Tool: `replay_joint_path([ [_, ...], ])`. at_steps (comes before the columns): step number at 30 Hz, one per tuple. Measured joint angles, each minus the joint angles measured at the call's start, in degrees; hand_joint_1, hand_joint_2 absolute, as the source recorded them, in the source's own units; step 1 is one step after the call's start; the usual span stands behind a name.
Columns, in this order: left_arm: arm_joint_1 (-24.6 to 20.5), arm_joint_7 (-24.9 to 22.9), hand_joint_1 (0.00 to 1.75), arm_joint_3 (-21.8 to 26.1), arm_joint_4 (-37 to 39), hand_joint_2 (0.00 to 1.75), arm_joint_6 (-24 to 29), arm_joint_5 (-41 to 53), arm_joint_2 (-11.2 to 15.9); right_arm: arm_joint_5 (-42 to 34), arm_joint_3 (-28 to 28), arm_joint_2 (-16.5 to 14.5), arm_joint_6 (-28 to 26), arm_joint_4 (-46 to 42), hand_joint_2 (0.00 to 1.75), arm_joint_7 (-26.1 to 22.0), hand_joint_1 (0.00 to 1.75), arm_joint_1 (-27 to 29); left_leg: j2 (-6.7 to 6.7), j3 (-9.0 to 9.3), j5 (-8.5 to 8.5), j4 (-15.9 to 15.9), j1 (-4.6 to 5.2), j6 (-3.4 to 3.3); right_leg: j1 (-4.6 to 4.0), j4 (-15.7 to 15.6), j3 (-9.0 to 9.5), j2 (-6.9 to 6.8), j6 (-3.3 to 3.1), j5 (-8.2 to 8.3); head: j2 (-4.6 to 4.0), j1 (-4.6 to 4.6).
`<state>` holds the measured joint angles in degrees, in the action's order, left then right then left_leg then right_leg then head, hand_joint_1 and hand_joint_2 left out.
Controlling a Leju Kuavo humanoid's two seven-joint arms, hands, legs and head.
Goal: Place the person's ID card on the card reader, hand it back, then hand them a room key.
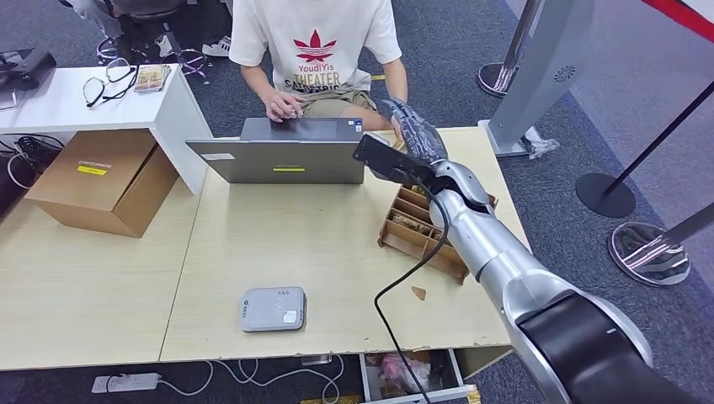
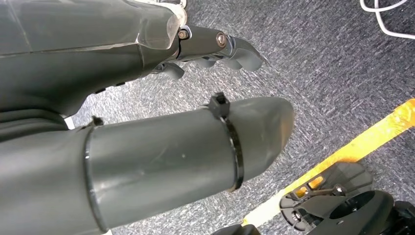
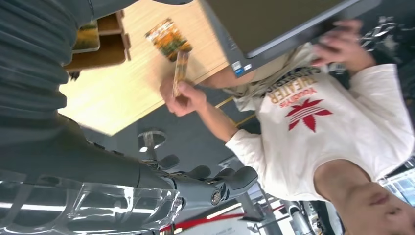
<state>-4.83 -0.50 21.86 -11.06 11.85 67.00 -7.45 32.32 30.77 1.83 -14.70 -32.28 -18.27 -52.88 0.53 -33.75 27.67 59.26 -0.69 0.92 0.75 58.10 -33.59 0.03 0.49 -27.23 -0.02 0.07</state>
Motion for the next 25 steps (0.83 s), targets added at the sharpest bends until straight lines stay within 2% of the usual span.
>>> replay_joint_path([
  [5,0.23,0.11,0.00,0.00,0.00,0.00,0.19,-0.28,0.00,-8.80,-2.02,0.16,0.99,-6.13,1.75,-3.04,0.00,5.10,0.00,0.00,0.00,0.00,0.00,0.00,0.00,-0.01,0.00,0.00,0.00,0.00,0.00,0.00],
  [11,0.50,0.38,0.00,0.03,0.00,0.00,0.45,-1.04,0.01,-18.50,-3.96,0.46,2.15,-19.34,1.75,-4.16,0.00,14.83,0.01,-0.01,0.03,-0.01,0.00,0.01,0.00,-0.01,-0.01,-0.01,-0.03,-0.04,0.00,0.01],
  [18,0.62,0.50,0.00,0.15,0.00,0.00,0.61,-1.72,0.14,-20.85,-4.91,0.53,1.67,-33.41,1.75,-4.40,0.00,24.07,0.00,-0.01,0.03,-0.01,-0.01,0.01,-0.01,-0.01,-0.02,-0.01,-0.04,-0.05,0.00,0.01],
  [25,0.76,0.48,0.00,0.32,0.00,0.00,0.86,-2.34,0.24,-20.89,-5.81,0.53,0.93,-41.84,1.75,-5.17,0.00,29.95,0.00,-0.01,0.03,-0.01,0.00,0.01,0.00,-0.01,-0.01,-0.01,-0.04,-0.05,0.00,0.01],
])
